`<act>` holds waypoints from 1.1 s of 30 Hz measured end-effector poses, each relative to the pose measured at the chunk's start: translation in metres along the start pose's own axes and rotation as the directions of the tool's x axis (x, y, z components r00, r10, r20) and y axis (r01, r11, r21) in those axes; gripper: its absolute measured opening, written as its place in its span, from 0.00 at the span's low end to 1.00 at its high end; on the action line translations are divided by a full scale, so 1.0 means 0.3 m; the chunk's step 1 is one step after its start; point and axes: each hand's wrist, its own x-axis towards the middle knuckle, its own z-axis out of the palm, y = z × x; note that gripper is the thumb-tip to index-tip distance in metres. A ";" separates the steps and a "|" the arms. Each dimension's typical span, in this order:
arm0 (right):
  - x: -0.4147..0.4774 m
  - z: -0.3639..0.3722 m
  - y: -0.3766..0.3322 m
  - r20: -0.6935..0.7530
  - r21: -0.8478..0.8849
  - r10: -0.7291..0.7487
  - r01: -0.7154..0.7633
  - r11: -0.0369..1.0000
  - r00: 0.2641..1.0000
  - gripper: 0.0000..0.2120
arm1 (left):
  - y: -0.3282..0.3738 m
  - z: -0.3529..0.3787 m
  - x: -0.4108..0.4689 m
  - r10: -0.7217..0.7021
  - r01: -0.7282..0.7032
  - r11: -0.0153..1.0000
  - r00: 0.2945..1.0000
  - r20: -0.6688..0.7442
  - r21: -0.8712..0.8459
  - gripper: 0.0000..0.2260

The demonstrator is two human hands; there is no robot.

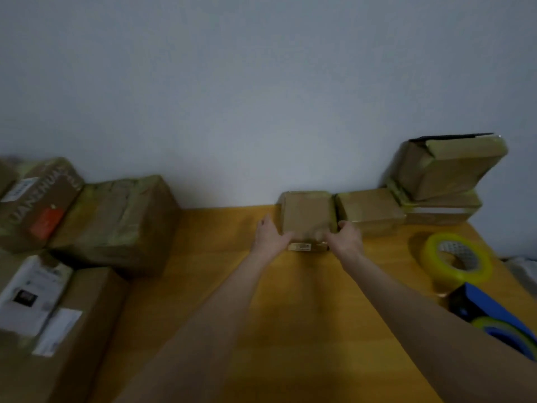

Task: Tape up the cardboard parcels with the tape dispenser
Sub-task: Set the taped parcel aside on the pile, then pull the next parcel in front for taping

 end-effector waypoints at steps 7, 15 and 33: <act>0.128 -0.116 0.164 0.364 0.218 -0.066 -0.016 0.976 0.929 0.33 | 0.092 0.202 0.036 -0.178 0.173 0.976 0.984 -0.030 -0.129 0.40; 0.150 -0.167 0.206 0.399 0.178 -0.052 -0.021 0.984 0.915 0.24 | 0.096 0.265 -0.106 -0.371 0.371 0.928 0.929 -0.002 -0.032 0.22; -0.171 -0.637 0.459 0.435 -0.280 -0.545 0.683 0.675 0.717 0.14 | 0.143 0.371 -0.501 0.219 -0.253 0.862 0.967 -0.127 -0.439 0.26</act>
